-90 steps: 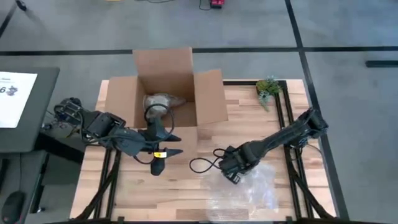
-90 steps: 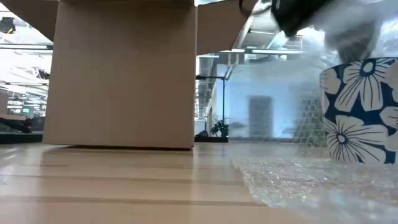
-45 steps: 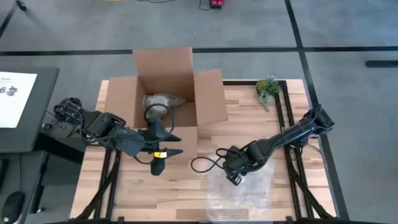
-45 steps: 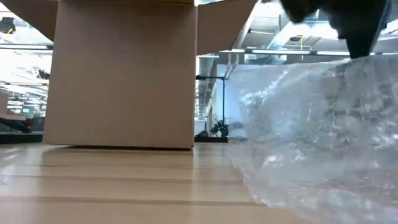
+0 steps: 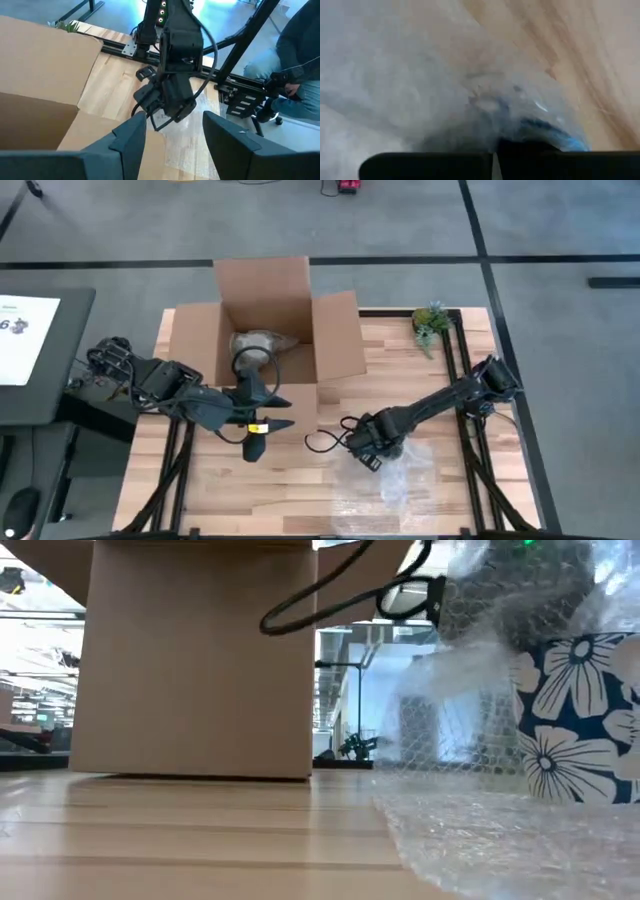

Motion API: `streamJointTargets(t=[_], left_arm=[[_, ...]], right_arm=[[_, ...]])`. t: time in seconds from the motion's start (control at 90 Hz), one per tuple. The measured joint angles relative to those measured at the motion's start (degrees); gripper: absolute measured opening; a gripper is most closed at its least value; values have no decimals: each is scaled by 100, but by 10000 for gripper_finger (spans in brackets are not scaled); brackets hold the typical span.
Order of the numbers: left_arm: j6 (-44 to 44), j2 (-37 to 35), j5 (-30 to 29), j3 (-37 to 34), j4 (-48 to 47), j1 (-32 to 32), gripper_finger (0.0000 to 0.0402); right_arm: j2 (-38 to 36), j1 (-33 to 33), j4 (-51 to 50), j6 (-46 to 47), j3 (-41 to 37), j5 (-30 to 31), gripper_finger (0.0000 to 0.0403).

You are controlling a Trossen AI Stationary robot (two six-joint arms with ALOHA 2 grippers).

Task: Wrap mug
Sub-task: Wrap the blue patterned mug with the bubble wrap

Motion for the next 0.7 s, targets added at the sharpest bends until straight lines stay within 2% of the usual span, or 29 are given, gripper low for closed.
streamJointTargets(t=[0.322,0.522,0.7], left_arm=[[-25,0,0,0,-2,2,175],[-23,0,11,0,-2,2,175],[-22,0,13,2,-5,2,175]], right_arm=[[-782,-19,-826,-1,671,-56,0],[-1070,243,288,0,723,-350,0],[-710,340,333,-90,381,-363,0]])
